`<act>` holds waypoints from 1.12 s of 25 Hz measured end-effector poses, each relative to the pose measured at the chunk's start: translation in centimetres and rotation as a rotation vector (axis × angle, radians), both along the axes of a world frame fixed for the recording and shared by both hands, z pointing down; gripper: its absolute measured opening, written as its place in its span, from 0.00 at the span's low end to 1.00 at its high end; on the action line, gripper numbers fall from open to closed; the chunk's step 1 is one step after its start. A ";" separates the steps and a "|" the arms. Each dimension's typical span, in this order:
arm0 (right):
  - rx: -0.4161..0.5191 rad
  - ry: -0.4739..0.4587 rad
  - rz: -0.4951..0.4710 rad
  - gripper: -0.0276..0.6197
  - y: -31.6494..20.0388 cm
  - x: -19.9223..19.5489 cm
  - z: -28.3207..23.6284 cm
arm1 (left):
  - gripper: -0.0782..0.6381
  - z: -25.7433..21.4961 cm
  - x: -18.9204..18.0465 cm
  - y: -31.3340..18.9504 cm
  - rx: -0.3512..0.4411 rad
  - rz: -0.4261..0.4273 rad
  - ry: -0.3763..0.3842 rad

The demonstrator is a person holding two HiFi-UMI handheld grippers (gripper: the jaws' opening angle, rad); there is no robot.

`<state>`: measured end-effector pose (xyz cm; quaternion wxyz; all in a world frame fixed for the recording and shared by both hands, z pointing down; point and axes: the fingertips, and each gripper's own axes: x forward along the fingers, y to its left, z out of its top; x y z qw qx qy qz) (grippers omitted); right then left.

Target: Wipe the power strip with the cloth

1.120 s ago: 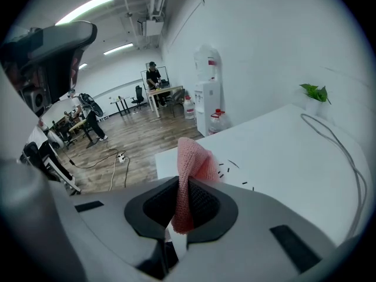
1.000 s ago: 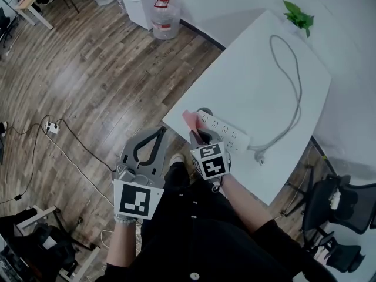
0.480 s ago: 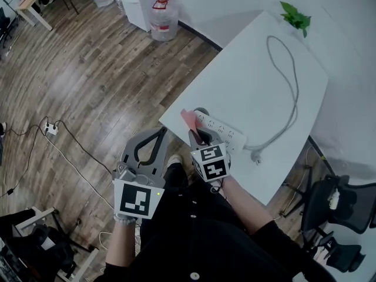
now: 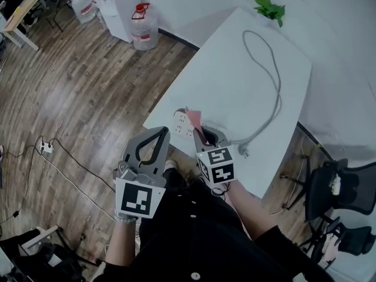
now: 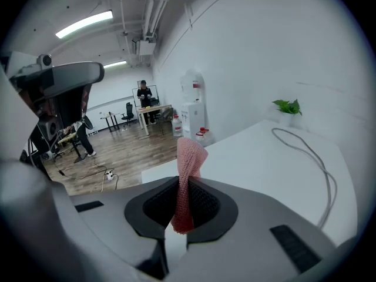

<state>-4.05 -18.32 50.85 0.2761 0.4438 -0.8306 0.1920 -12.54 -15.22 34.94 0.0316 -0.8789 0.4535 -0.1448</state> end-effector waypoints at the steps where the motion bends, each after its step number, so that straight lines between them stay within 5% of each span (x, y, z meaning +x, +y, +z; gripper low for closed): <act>1: 0.011 -0.003 0.013 0.13 0.1 0.8 -0.6 | 0.12 -0.2 0.7 0.0 0.004 0.013 0.002; 16: 0.267 0.071 0.170 0.13 2.3 12.1 -9.5 | 0.12 -2.7 8.9 0.3 0.072 0.171 -0.011; 28: 0.369 0.064 0.224 0.13 4.6 17.2 -13.2 | 0.12 -3.5 12.0 0.7 0.101 0.215 -0.028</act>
